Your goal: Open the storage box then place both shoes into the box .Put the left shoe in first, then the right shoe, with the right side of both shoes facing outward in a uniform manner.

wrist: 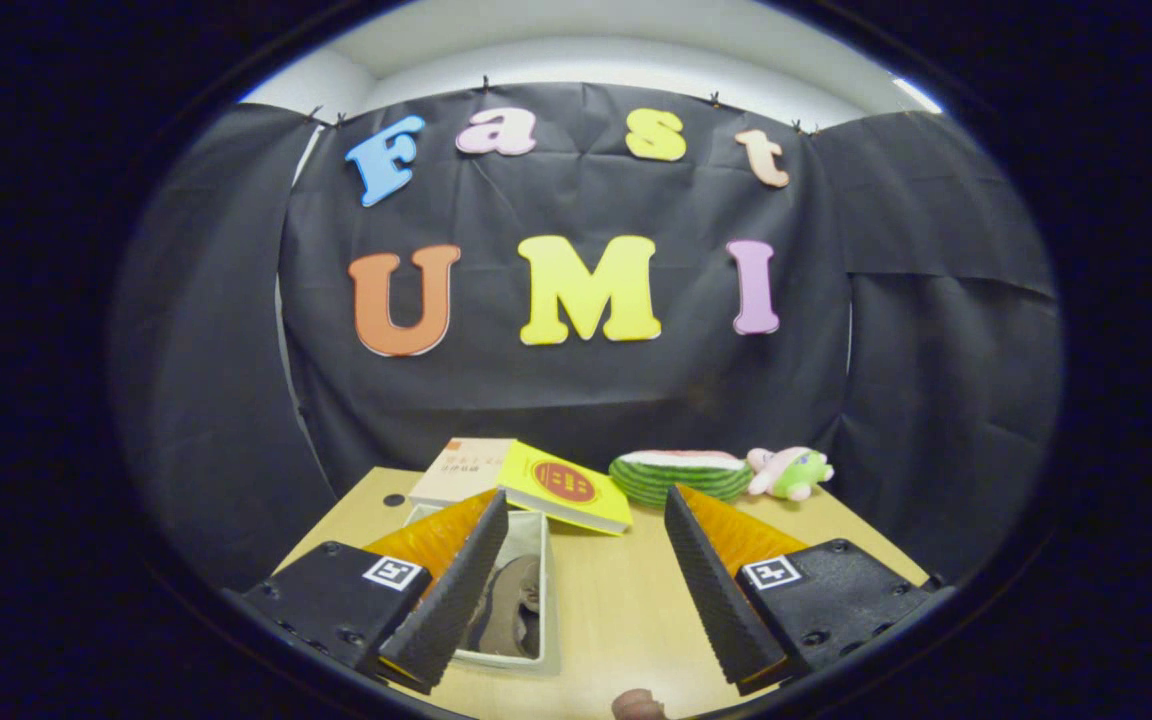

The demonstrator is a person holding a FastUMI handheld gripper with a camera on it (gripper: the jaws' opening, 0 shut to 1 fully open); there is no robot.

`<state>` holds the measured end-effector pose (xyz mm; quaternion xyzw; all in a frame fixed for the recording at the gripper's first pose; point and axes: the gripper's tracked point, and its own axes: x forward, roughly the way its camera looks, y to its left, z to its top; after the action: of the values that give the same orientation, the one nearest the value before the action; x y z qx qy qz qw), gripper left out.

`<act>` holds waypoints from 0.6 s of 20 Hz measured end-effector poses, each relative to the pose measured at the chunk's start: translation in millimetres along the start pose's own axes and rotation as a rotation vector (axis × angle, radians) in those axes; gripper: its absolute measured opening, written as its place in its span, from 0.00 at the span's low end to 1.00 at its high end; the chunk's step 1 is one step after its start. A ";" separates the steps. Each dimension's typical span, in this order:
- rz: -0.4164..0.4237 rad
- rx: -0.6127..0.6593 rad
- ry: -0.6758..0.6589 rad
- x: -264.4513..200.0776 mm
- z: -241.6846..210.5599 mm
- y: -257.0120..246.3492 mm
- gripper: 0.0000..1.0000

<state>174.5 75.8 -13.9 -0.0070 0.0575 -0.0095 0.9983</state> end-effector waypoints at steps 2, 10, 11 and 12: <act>0.005 0.011 -0.039 -18.1 5.6 -5.0 1.00; -0.029 0.120 -0.157 -82.2 28.4 -55.2 1.00; -0.034 0.128 -0.177 -90.6 31.7 -62.6 1.00; -0.040 0.121 -0.195 -98.2 33.8 -69.5 1.00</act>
<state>79.6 8.7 32.0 0.0510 -0.0405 -0.0322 0.9974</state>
